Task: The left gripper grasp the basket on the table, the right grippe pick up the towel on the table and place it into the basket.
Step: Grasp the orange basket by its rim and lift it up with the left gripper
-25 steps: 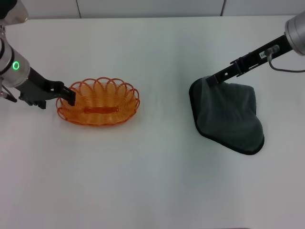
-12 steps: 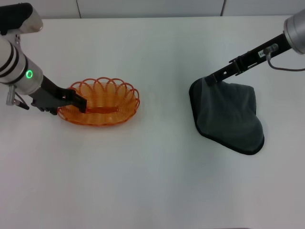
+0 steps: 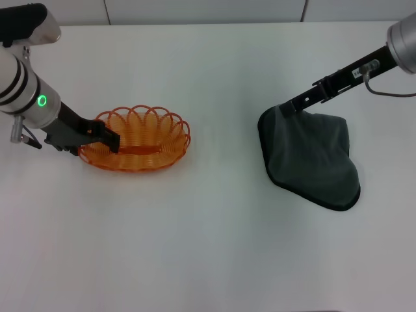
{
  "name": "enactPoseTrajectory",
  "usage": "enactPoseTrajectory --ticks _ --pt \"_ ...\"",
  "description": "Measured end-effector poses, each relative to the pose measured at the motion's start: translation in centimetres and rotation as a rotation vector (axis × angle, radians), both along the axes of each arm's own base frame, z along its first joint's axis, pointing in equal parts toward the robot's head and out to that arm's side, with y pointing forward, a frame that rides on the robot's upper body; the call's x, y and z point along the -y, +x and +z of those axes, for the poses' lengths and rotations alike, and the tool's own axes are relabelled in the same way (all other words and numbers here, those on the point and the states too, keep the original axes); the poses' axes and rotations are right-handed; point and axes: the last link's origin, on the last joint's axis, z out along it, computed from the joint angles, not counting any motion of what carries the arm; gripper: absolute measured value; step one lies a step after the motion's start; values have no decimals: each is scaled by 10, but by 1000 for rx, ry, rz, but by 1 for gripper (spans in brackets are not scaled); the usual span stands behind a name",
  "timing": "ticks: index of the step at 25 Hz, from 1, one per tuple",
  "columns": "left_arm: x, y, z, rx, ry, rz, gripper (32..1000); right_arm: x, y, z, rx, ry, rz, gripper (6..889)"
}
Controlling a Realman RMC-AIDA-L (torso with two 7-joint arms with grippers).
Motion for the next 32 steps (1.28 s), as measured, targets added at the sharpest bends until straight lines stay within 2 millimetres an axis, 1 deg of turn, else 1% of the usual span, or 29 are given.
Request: enactPoseTrajectory --ticks 8,14,24,27,32 --pt "0 0 0 -1 -1 -1 841 0 0 0 0 0 1 788" --pt "0 0 0 -5 -4 -5 578 0 0 0 1 2 2 784" --pt "-1 3 -1 -24 -21 -23 344 -1 0 0 0 4 3 776" --pt "-1 4 -2 -33 -27 -26 170 -1 -1 0 0 3 3 774" --pt "0 5 -3 -27 -31 -24 161 0 1 0 0 4 0 771"
